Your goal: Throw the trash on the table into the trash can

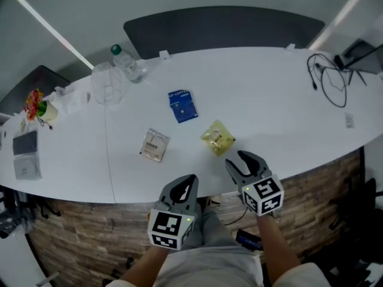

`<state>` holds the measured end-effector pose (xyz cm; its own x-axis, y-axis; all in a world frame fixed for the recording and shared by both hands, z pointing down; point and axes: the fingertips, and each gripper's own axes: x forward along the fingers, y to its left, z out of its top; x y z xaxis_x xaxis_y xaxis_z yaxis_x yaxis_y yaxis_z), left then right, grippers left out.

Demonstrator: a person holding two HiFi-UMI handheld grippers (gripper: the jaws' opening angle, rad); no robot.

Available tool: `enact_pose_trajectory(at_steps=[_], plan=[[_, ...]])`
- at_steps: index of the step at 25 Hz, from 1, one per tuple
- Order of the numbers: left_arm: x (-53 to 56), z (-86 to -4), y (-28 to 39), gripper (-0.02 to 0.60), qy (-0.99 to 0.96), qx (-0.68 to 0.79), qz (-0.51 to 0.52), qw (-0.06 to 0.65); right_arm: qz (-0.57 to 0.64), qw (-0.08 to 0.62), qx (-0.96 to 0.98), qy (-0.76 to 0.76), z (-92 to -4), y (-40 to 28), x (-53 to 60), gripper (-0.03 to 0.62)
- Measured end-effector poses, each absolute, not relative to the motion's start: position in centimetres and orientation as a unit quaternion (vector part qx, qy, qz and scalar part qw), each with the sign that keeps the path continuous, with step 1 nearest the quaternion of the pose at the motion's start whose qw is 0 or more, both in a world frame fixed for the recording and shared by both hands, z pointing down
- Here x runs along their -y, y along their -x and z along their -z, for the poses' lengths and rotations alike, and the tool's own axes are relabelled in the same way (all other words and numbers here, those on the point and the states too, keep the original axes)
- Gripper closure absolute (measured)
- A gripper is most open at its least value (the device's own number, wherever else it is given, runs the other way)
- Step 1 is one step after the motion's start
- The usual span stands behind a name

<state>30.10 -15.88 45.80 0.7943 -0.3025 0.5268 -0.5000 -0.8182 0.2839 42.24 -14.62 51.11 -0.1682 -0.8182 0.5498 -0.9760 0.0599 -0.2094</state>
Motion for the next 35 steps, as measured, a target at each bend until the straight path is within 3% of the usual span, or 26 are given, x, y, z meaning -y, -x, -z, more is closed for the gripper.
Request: enact_pose_trajectory(at_steps=[6,18,35], plan=[[16.6,-47.5,-30.7,0.581,-0.92,0.217,-0.243,0.219,-0.286,0.173,0.71,-0.619,-54.3,-43.3,15.9,0.31],[17.1,-50.1,-30.3,0.581,-0.909,0.22,-0.26,0.241,-0.284,0.248,0.706,-0.599,-58.0,-44.2,18.3,0.243],[18.0,-51.3,-29.4,0.581,-0.899,0.231,-0.266,0.26,-0.294,0.324,0.706,-0.557,-60.5,-42.7,20.0,0.221]])
